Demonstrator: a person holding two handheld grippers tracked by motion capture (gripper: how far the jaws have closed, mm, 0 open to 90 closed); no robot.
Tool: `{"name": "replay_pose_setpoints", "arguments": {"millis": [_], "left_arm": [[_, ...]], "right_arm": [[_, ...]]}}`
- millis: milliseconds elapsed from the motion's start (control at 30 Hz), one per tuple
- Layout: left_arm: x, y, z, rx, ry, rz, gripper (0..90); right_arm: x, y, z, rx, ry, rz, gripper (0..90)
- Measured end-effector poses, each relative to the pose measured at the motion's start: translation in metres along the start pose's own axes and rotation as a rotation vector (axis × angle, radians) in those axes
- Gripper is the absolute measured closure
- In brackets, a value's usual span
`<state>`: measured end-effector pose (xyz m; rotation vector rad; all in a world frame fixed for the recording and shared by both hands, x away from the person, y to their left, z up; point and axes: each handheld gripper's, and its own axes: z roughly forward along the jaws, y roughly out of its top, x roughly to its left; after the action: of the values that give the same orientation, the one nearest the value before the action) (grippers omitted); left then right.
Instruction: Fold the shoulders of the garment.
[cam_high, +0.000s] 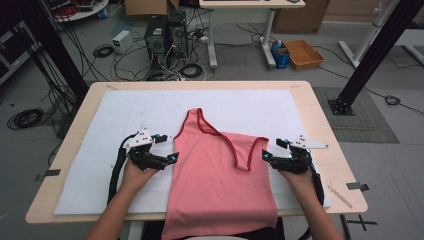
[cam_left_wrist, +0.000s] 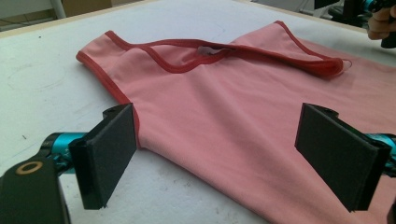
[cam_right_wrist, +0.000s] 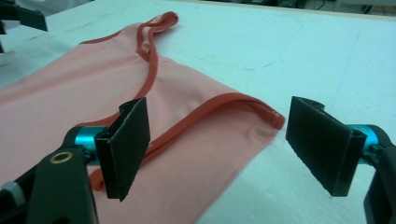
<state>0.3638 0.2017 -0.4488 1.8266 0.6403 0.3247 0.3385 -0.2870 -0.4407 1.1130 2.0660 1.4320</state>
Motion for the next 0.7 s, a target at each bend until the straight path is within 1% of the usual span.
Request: {"name": "replay_pose_setpoints", "arguments": {"millis": [167,233,333,400,467,500,533,567,600,633,700], "left_arm": [[0.0,0.0,0.0,-0.002,0.002,-0.003,13.0],[0.0,0.0,0.0,-0.002,0.001,-0.005,13.0],[0.001,0.0,-0.001,-0.005,0.002,-0.011,13.0],[0.002,0.0,-0.002,-0.013,0.003,-0.027,13.0],[0.004,0.0,-0.003,-0.025,0.005,-0.051,13.0],[0.006,0.001,-0.004,-0.03,0.007,-0.065,13.0],[0.009,0.003,-0.005,-0.041,0.009,-0.092,13.0],[0.011,0.007,-0.007,-0.059,0.009,-0.117,13.0],[0.013,0.011,-0.009,-0.074,0.008,-0.133,13.0],[0.014,0.016,-0.009,-0.089,0.015,-0.132,13.0],[0.015,0.024,-0.009,-0.088,0.027,-0.112,13.0]], "right_arm": [[-0.005,-0.004,0.0,0.005,-0.03,-0.012,21.2],[-0.008,-0.006,0.0,0.005,-0.038,-0.004,21.1],[-0.011,-0.007,0.0,0.004,-0.038,0.031,21.2],[-0.012,-0.007,0.0,0.005,-0.032,0.043,21.1],[-0.013,-0.007,0.001,0.01,-0.031,0.044,21.1],[-0.012,-0.007,0.001,0.01,-0.032,0.035,21.2],[-0.011,-0.007,0.001,0.016,-0.033,0.024,21.1],[-0.01,-0.007,0.002,0.018,-0.035,0.008,21.2],[-0.008,-0.007,0.002,0.023,-0.038,-0.004,21.2],[-0.007,-0.007,0.003,0.027,-0.041,-0.014,21.1],[-0.006,-0.006,0.004,0.035,-0.042,-0.025,21.2]]}}
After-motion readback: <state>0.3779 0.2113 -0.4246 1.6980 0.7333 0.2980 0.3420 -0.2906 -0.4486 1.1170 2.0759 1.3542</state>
